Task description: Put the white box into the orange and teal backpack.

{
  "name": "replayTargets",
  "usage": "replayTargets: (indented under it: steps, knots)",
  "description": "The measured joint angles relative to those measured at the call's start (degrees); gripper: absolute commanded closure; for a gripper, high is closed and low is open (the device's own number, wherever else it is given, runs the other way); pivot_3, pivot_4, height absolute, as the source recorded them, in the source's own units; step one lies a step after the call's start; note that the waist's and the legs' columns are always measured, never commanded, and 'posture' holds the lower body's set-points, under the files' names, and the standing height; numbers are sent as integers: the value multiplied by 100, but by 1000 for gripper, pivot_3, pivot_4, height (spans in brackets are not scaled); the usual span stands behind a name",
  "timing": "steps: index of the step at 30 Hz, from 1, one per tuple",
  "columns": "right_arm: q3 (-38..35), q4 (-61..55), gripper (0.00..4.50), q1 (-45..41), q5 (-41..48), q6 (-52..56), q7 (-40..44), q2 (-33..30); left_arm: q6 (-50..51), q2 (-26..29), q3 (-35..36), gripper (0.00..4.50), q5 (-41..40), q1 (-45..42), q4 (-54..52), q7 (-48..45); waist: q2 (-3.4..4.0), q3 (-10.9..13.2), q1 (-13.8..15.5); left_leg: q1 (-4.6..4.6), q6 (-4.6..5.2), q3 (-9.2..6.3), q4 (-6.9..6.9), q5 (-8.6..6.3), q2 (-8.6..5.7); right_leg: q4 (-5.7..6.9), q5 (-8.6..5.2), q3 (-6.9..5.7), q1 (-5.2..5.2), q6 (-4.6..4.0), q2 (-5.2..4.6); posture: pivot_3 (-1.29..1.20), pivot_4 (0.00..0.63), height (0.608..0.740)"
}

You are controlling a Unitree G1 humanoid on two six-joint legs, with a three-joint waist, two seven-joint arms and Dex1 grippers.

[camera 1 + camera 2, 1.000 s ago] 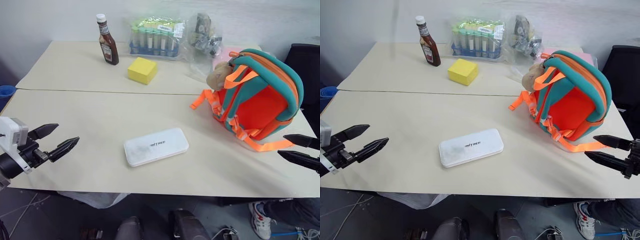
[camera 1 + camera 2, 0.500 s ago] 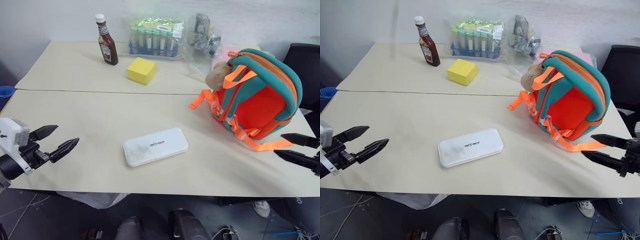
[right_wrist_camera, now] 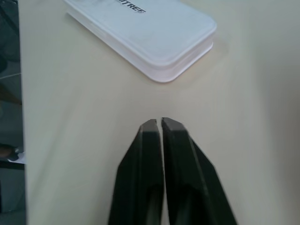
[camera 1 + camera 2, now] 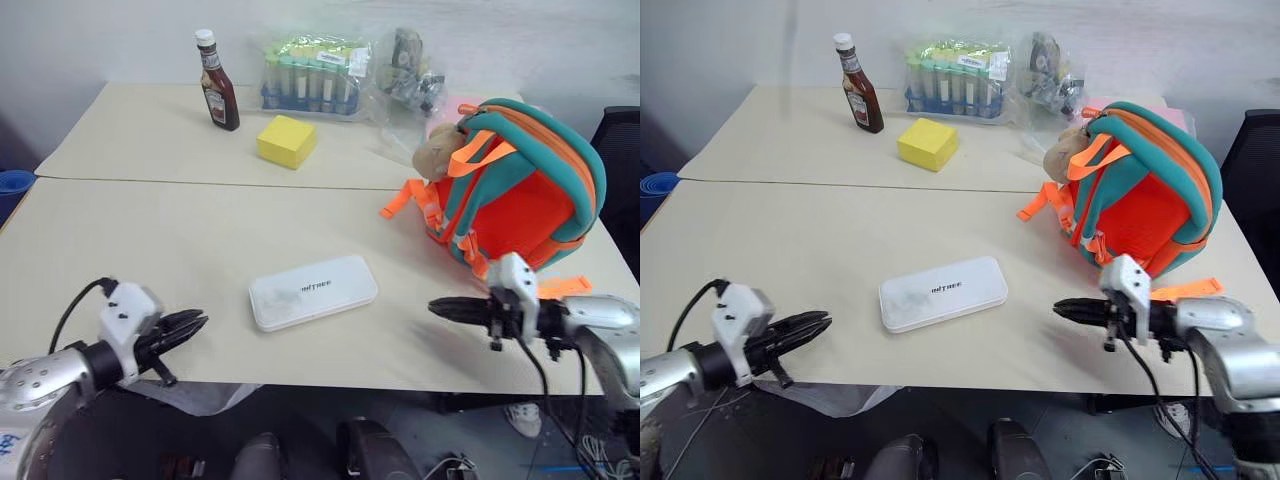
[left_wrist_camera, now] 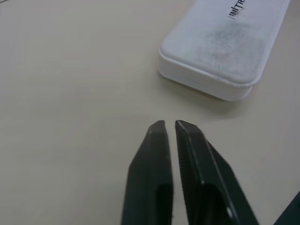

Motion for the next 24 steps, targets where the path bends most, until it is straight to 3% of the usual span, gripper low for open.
replayTargets:
  steps: [9, 24]
  knots:
    - [1138, 847, 4500, -1353, -1007, -281, -753, 1046, 53, -46, -857, 4482, 347, -810, 454, 155, 0, 0, -19, -18, -2, 0, 11, 1, 3, 4, 0, -6, -16, 0, 0, 0, 150, 740]
    - [1230, 1553, 4500, -1737, -1447, -578, -1306, 1399, 59, -55, -1497, 4482, 584, -1508, 1128, 14, 0, 0, -25, -43, 1, -6, 65, 0, 4, 45, 0, -13, -30, 0, -3, 0, 150, 740]
